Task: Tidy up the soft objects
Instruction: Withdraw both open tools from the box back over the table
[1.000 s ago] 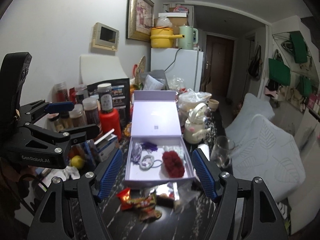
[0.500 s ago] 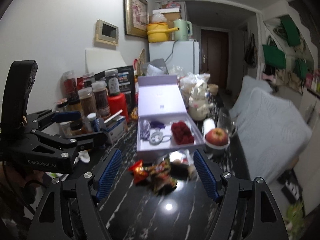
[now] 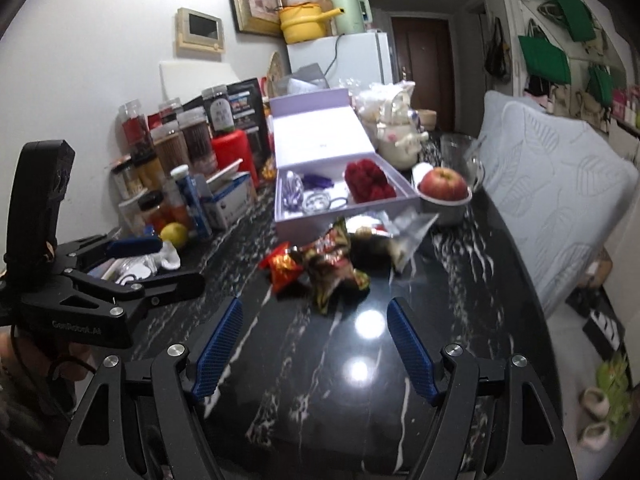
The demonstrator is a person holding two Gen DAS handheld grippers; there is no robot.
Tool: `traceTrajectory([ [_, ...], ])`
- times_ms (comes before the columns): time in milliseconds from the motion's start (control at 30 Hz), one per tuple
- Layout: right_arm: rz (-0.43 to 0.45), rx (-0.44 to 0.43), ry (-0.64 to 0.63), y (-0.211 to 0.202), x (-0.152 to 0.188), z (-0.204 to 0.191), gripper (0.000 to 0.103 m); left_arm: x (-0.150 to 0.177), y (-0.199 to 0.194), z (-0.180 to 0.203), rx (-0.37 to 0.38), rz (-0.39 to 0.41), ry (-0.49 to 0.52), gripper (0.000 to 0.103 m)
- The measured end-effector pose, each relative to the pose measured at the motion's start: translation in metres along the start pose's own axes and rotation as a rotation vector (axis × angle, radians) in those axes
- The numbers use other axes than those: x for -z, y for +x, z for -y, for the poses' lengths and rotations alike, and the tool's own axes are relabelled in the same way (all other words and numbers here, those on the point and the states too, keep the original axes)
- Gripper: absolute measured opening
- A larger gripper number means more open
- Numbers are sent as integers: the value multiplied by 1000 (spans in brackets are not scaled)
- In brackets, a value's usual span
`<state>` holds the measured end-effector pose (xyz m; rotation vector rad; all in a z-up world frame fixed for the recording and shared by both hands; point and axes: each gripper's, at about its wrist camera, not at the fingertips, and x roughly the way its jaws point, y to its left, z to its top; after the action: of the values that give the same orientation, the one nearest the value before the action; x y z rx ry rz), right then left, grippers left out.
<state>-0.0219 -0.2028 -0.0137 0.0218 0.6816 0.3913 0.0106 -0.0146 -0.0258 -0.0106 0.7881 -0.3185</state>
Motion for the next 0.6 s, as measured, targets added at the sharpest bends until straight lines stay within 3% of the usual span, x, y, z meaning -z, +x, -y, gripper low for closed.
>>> traceTrajectory([
  [600,-106,-43,23,67,26,6,75,28,64,-31,68,-139,-122,100],
])
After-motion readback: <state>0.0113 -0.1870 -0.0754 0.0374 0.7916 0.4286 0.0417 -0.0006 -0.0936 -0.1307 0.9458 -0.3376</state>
